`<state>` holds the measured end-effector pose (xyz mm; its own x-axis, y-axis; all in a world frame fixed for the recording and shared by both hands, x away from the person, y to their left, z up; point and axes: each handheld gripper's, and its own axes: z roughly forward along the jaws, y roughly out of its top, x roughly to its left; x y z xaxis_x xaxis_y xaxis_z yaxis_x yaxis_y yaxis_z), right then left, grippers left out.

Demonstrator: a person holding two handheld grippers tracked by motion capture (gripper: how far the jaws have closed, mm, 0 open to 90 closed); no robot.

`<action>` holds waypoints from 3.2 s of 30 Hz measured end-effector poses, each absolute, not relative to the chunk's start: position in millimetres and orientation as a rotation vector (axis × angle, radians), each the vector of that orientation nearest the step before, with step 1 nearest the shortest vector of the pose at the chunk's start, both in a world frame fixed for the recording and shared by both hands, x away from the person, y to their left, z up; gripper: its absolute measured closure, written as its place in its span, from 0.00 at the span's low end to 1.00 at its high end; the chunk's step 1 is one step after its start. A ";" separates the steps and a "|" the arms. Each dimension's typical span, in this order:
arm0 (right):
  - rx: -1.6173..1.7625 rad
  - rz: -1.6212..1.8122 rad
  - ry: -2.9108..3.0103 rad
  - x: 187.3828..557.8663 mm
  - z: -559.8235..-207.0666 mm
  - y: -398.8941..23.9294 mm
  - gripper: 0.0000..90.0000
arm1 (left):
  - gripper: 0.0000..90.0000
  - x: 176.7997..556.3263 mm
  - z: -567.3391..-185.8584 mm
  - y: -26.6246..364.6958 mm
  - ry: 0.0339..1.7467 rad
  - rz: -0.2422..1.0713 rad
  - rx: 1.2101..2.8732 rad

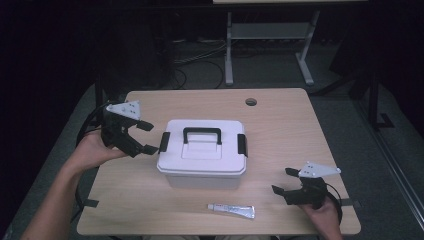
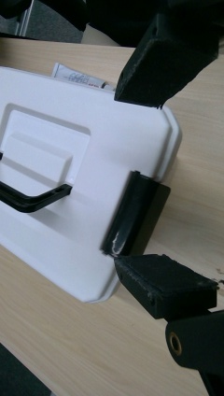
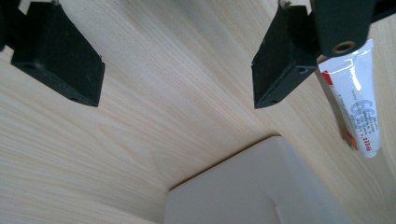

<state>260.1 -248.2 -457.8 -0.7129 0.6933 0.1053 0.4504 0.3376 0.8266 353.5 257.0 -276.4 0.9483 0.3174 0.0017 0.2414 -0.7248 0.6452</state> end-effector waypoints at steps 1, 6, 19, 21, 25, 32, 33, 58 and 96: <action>1.027 1.315 2.339 260.1 -457.8 -248.2 0.19 | 0.18 353.5 -276.4 257.0 0.392 0.146 2.414; 1.033 1.319 2.333 259.7 -457.5 -248.3 0.19 | 0.19 360.4 -275.0 246.5 0.378 0.131 2.427; 1.009 1.326 2.339 259.6 -456.8 -246.6 0.19 | 0.22 379.5 -266.5 214.4 0.318 0.087 2.486; 1.007 1.326 2.342 259.6 -456.9 -246.4 0.19 | 0.22 382.3 -266.6 209.6 0.313 0.081 2.500; 1.008 1.318 2.351 259.5 -457.3 -245.2 0.19 | 0.22 387.6 -266.8 202.5 0.297 0.068 2.513; 1.002 1.323 2.348 259.4 -456.9 -246.0 0.19 | 0.24 395.5 -268.0 188.5 0.275 0.046 2.531; 1.001 1.330 2.344 259.5 -456.8 -246.7 0.19 | 0.24 396.5 -268.2 187.0 0.266 0.042 2.536; 0.987 1.332 2.356 258.7 -455.5 -245.2 0.19 | 0.44 418.0 -281.6 150.3 0.224 -0.069 2.601; 0.962 1.321 2.376 258.5 -455.7 -244.7 0.19 | 0.84 429.0 -280.6 126.5 0.157 -0.183 2.676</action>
<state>258.5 -244.7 -455.7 -0.7480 0.6575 0.0904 0.4239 0.3685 0.8273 429.0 126.5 -280.6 0.9847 0.0808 -0.1547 0.1407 -0.8920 0.4297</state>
